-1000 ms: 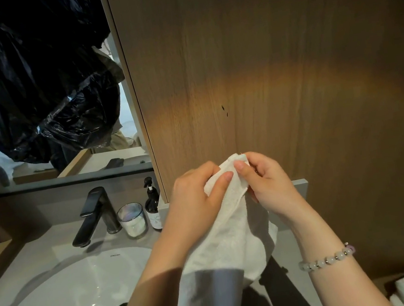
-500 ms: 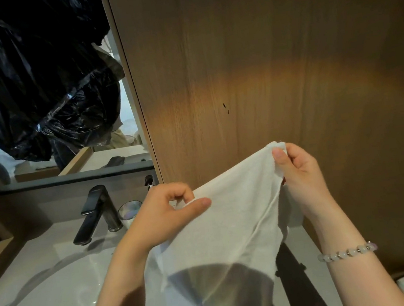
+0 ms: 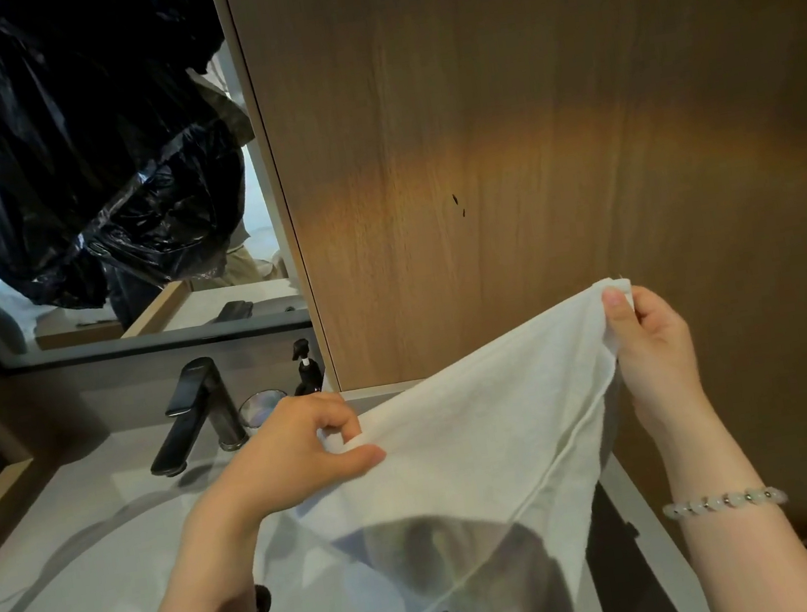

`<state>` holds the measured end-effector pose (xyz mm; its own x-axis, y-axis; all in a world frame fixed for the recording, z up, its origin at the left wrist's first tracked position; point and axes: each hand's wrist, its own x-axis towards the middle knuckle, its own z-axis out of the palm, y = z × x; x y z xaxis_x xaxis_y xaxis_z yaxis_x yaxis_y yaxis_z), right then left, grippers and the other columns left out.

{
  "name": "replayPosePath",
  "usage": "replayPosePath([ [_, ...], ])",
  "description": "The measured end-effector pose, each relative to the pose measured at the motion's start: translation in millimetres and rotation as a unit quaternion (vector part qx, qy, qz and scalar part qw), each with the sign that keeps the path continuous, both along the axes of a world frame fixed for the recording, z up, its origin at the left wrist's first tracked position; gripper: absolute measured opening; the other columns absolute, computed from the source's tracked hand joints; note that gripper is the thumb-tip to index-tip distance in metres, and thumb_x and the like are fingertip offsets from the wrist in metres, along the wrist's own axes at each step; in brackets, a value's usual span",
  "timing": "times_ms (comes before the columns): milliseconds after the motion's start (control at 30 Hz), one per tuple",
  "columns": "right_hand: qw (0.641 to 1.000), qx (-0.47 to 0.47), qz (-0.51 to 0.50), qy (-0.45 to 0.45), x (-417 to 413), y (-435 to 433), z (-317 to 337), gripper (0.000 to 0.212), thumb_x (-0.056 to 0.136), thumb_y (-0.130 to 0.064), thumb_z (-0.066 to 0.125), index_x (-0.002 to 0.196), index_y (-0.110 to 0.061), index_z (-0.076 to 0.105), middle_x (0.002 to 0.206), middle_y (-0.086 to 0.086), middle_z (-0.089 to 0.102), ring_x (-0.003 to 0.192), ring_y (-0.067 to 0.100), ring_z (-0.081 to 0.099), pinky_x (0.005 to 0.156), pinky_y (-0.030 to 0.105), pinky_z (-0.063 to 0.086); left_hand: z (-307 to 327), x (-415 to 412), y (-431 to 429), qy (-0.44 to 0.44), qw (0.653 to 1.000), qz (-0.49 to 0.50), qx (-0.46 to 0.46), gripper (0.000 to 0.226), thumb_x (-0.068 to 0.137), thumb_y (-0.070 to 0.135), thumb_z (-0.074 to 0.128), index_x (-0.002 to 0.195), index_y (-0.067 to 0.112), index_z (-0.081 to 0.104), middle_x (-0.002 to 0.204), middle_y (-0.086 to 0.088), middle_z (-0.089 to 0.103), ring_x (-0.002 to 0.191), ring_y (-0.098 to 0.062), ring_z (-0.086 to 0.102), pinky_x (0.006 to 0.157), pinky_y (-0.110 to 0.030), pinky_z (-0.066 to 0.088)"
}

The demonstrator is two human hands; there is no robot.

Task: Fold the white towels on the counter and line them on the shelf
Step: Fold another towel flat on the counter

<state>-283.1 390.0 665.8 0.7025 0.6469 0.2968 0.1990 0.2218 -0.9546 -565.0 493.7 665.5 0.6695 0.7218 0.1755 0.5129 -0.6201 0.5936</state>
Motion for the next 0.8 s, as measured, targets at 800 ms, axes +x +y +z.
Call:
replayPosePath([
  [800, 0.989, -0.049, -0.114, 0.085, 26, -13, -23, 0.023, 0.099, -0.031, 0.044, 0.097, -0.011, 0.054, 0.081, -0.004, 0.054, 0.072, 0.008, 0.049, 0.063, 0.023, 0.04, -6, -27, 6, -0.029, 0.987, 0.153, 0.036, 0.022, 0.081, 0.023, 0.071, 0.06, 0.019, 0.064, 0.078, 0.001, 0.05, 0.071, -0.012, 0.051, 0.065, -0.028, 0.041],
])
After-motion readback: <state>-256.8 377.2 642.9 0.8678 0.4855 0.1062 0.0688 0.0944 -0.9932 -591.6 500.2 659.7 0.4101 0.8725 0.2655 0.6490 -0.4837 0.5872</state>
